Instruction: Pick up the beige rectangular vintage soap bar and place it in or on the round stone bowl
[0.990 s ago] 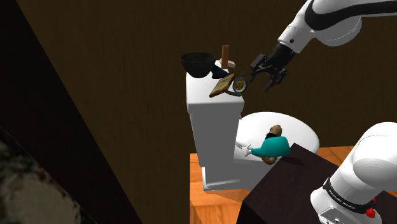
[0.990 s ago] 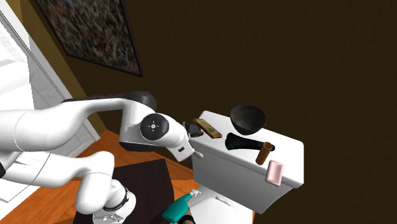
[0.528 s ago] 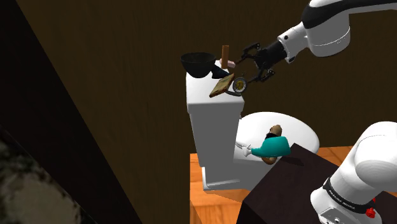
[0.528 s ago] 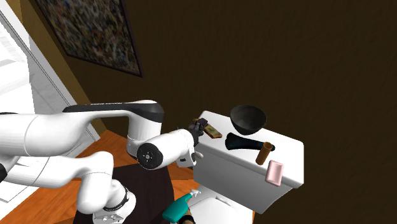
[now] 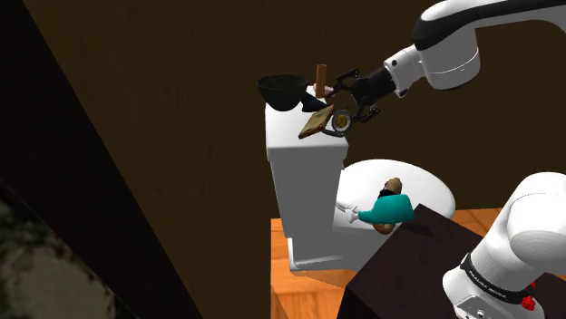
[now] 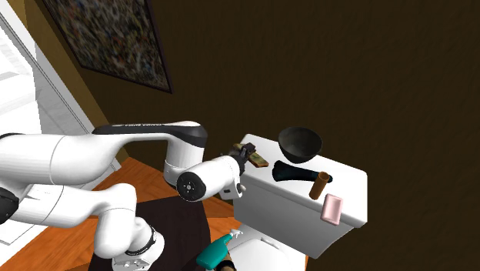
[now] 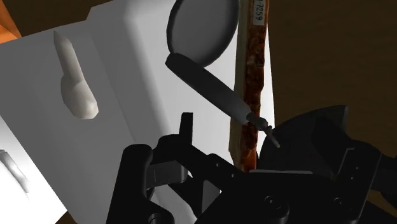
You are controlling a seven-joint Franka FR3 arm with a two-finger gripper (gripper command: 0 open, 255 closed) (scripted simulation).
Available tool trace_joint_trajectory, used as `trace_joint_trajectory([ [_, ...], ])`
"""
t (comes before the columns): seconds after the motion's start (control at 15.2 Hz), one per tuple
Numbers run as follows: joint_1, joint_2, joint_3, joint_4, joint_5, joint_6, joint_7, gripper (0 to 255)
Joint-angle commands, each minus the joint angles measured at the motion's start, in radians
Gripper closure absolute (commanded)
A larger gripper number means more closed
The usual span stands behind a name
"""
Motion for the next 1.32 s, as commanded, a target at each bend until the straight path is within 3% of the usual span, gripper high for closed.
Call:
trace_joint_trajectory([
  [0.0, 0.002, 0.004, 0.001, 0.002, 0.003, 0.003, -0.001, 0],
  [0.26, 0.002, 0.004, 0.001, 0.002, 0.002, 0.003, -0.001, 0],
  [0.33, 0.002, 0.004, 0.001, 0.002, 0.002, 0.003, -0.001, 255],
  [0.92, 0.002, 0.004, 0.001, 0.002, 0.003, 0.003, -0.001, 255],
  [1.25, -0.016, -0.010, 0.011, 0.048, -0.042, -0.040, 0.063, 255],
])
